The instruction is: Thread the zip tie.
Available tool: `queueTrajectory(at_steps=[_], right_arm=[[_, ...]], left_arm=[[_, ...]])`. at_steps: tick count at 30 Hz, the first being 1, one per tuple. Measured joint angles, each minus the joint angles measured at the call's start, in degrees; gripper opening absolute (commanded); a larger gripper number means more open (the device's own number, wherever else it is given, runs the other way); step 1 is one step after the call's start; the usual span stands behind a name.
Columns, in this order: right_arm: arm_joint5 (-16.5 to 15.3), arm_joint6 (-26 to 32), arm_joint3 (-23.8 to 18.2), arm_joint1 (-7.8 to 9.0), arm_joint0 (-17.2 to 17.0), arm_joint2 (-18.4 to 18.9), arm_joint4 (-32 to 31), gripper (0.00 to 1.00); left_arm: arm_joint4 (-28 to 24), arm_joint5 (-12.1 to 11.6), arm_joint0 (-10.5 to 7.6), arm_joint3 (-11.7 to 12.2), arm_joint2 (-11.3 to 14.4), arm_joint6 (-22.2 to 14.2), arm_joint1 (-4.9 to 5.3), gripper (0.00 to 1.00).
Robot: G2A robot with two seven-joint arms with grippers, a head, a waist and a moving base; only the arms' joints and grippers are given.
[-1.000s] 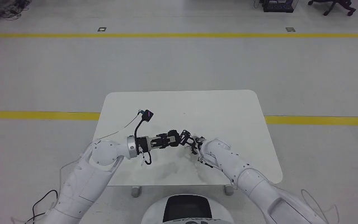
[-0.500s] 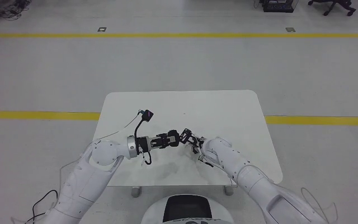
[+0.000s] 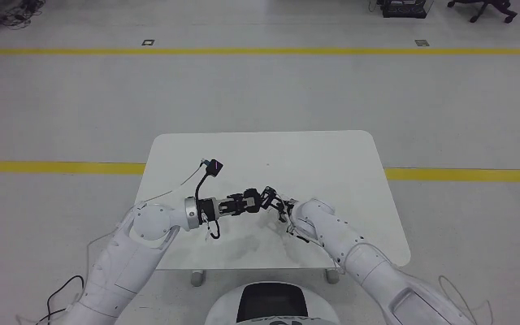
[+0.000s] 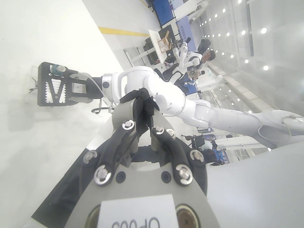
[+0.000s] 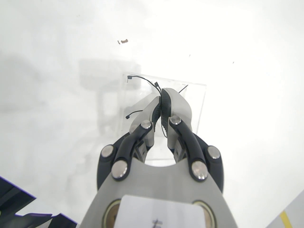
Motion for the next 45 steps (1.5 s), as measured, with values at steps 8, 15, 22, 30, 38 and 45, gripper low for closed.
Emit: queueTrajectory(at_steps=[8, 15, 22, 30, 38, 45], right_arm=[[-1.3, 4.9, -7.9, 1.38, -3.2, 2.7, -0.5, 0.00], [-2.0, 5.1, -11.4, 2.34, -5.5, 4.7, -1.2, 0.00], [-2.4, 2.8, -13.8, 3.00, -7.4, 6.5, -0.7, 0.00], [-2.9, 0.8, -6.7, 1.79, -4.3, 4.5, 3.0, 0.00], [-2.4, -1.8, -1.3, 0.60, -1.7, 2.5, 4.7, 0.19], [-2.1, -2.3, 0.7, 0.07, -0.6, 1.7, 5.3, 0.22]], left_arm=[[0.0, 0.0, 0.00, 0.0, 0.0, 0.0, 0.00, 0.00], [0.0, 0.0, 0.00, 0.0, 0.0, 0.0, 0.00, 0.00], [0.0, 0.0, 0.00, 0.0, 0.0, 0.0, 0.00, 0.00], [0.0, 0.0, 0.00, 0.0, 0.0, 0.0, 0.00, 0.00], [0.0, 0.0, 0.00, 0.0, 0.0, 0.0, 0.00, 0.00], [0.0, 0.0, 0.00, 0.0, 0.0, 0.0, 0.00, 0.00]])
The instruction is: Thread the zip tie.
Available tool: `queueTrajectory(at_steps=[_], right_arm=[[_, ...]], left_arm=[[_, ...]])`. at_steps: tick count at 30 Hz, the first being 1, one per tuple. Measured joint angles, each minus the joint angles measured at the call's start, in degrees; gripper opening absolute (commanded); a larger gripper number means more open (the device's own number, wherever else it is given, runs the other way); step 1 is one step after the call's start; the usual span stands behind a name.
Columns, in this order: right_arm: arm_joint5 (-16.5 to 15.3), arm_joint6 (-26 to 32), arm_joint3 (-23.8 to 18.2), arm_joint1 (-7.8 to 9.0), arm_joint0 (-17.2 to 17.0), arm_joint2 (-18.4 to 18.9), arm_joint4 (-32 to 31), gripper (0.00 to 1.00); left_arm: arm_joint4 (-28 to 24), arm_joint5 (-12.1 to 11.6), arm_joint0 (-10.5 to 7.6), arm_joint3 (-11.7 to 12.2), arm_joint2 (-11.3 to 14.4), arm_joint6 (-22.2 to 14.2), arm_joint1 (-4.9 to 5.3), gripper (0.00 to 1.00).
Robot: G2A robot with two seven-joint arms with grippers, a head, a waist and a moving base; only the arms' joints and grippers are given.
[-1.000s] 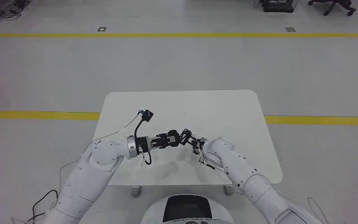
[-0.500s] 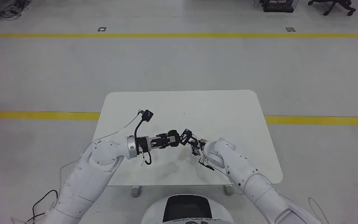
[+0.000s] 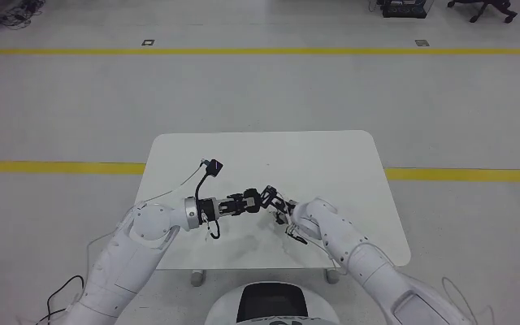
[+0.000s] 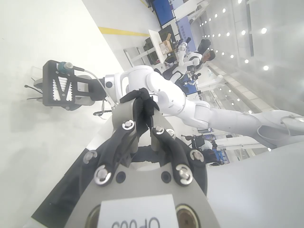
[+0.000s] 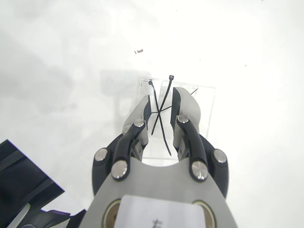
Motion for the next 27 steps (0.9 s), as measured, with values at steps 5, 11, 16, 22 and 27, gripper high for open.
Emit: queueTrajectory(at_steps=[5, 11, 16, 22, 27], right_arm=[[0.3, 0.0, 0.5, -0.14, 0.3, -0.2, 0.1, 0.20], [0.6, -0.4, 0.7, -0.16, 0.4, 0.1, 0.3, 0.11], [0.6, -0.5, 0.6, -0.09, 0.3, 0.3, 0.4, 0.02], [0.6, -0.6, 0.4, 0.01, 0.2, 0.6, 0.3, 0.00], [1.4, -0.4, -2.8, 0.61, -1.1, 1.7, -1.0, 0.00]], left_arm=[[0.0, 0.0, 0.00, 0.0, 0.0, 0.0, 0.00, 0.00], [0.0, 0.0, 0.00, 0.0, 0.0, 0.0, 0.00, 0.00], [0.0, 0.0, 0.00, 0.0, 0.0, 0.0, 0.00, 0.00], [0.0, 0.0, 0.00, 0.0, 0.0, 0.0, 0.00, 0.00], [0.0, 0.0, 0.00, 0.0, 0.0, 0.0, 0.00, 0.00]])
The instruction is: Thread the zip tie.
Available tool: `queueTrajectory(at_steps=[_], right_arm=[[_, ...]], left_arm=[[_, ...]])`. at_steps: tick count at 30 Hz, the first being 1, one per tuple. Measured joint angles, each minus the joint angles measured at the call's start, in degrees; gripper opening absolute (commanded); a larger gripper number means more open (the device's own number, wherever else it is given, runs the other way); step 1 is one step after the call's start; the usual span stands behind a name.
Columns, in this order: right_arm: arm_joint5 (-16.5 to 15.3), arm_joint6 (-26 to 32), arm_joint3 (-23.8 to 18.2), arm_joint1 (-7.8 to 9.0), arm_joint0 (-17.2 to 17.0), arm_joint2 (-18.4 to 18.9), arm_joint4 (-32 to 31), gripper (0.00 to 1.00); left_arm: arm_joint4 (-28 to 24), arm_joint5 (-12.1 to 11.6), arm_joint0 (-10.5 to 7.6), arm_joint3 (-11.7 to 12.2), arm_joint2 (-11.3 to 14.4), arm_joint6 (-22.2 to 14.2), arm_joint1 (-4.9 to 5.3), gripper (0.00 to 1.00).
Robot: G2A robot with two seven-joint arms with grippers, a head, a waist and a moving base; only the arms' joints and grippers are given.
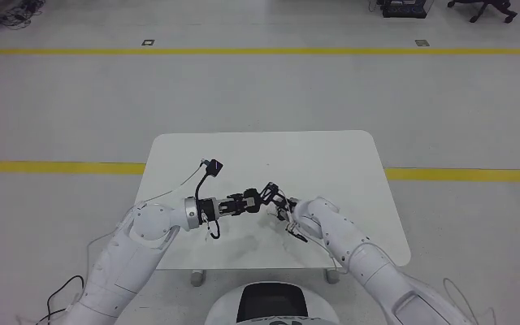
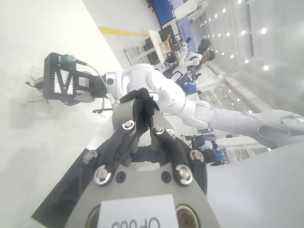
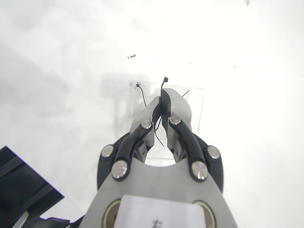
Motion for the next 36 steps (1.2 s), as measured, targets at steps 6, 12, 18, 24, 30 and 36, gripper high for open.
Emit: queueTrajectory(at_steps=[6, 12, 18, 24, 30, 36], right_arm=[[-0.4, 0.1, -7.7, 1.67, -4.0, 3.6, -1.1, 0.00], [-2.3, -0.6, -16.0, 3.59, -9.3, 8.4, -1.4, 0.00], [-2.9, -2.3, -22.0, 5.07, -13.3, 11.8, -0.2, 0.00], [-2.8, -6.4, -25.7, 6.30, -16.1, 13.6, 2.6, 0.00], [-2.8, -6.2, -25.6, 6.29, -16.1, 13.6, 2.5, 0.00], [-2.6, -7.5, -26.6, 6.35, -16.5, 13.7, 2.1, 0.00]], left_arm=[[0.0, 0.0, 0.00, 0.0, 0.0, 0.0, 0.00, 0.00], [0.0, 0.0, 0.00, 0.0, 0.0, 0.0, 0.00, 0.00], [0.0, 0.0, 0.00, 0.0, 0.0, 0.0, 0.00, 0.00], [0.0, 0.0, 0.00, 0.0, 0.0, 0.0, 0.00, 0.00], [0.0, 0.0, 0.00, 0.0, 0.0, 0.0, 0.00, 0.00], [0.0, 0.0, 0.00, 0.0, 0.0, 0.0, 0.00, 0.00]])
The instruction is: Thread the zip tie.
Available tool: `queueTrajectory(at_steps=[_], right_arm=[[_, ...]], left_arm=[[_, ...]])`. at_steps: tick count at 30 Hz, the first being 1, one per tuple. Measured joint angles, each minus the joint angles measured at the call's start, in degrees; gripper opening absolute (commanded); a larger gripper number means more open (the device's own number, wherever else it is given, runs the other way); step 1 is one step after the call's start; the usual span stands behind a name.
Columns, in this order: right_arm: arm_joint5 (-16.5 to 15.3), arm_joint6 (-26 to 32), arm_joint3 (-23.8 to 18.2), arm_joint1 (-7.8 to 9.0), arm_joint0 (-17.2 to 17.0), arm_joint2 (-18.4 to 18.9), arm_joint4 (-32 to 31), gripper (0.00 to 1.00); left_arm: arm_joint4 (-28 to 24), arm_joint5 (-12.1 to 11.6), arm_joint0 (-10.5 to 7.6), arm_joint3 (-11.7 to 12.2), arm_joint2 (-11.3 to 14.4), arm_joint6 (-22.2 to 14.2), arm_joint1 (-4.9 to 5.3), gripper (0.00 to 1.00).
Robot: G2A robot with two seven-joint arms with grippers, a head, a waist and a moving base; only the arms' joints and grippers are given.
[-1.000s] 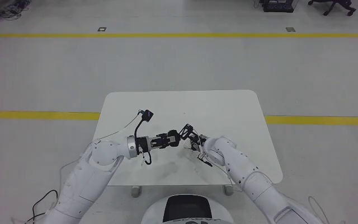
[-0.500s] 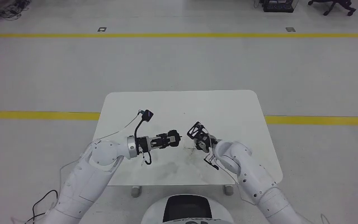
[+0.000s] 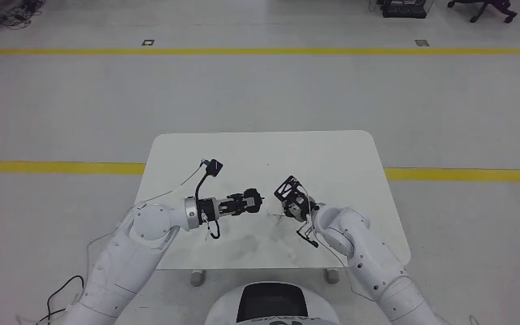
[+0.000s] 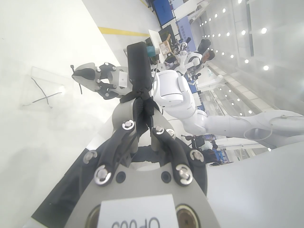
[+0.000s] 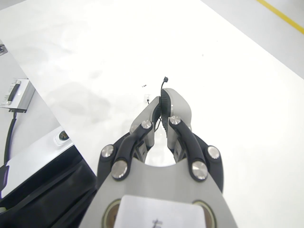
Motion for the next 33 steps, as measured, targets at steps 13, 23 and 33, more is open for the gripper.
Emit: queueTrajectory(at_steps=[13, 23, 33], right_arm=[[-0.3, -26.0, -8.9, 2.52, -10.0, 5.0, -9.2, 0.00], [-0.3, -26.5, -8.1, 3.40, -9.8, 3.3, -9.1, 0.00], [-0.3, -35.3, -8.5, 3.83, -10.9, 4.2, -7.5, 0.00]], left_arm=[[-2.4, 12.1, -1.16, 2.6, 2.3, 5.5, -0.28, 0.00], [-1.6, 14.4, -2.78, 3.1, 3.4, 6.4, -0.39, 0.00], [-7.8, 19.3, 0.24, 2.2, 1.9, 11.5, -0.36, 0.00]])
